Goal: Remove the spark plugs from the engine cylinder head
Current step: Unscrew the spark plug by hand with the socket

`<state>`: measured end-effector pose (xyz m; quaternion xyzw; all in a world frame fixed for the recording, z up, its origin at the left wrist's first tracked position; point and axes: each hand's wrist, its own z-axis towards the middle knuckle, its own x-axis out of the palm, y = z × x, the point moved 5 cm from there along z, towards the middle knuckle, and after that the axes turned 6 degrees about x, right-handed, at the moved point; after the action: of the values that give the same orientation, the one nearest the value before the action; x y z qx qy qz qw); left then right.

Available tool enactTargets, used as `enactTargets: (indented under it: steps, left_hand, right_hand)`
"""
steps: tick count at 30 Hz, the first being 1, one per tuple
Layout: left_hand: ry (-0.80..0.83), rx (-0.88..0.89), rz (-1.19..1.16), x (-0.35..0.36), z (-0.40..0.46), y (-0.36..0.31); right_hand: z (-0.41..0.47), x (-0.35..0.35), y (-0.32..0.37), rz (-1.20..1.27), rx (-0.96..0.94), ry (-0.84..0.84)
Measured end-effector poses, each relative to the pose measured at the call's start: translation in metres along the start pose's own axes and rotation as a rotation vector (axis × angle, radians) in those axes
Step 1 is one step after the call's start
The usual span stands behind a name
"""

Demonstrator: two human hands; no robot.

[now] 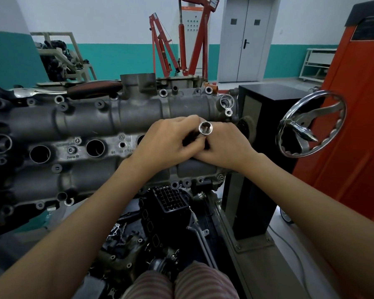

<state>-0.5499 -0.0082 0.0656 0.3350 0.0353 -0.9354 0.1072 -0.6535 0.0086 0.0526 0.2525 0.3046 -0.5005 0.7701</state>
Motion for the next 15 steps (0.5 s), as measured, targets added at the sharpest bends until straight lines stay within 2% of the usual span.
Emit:
enactTargets:
  steps: [4, 8, 15]
  left_hand:
    - [0.046, -0.026, 0.029, 0.0018, -0.0008, 0.0069]
    - [0.018, -0.002, 0.010, -0.0010, -0.0004, 0.0041]
    - [-0.014, -0.019, 0.009, -0.0017, 0.0001, -0.0006]
  right_hand:
    - [0.0001, 0.0004, -0.0009, -0.009, -0.015, 0.013]
    - [0.0008, 0.0040, -0.0038, -0.092, -0.011, 0.041]
    - [-0.0002, 0.0017, -0.0019, 0.021, 0.005, 0.034]
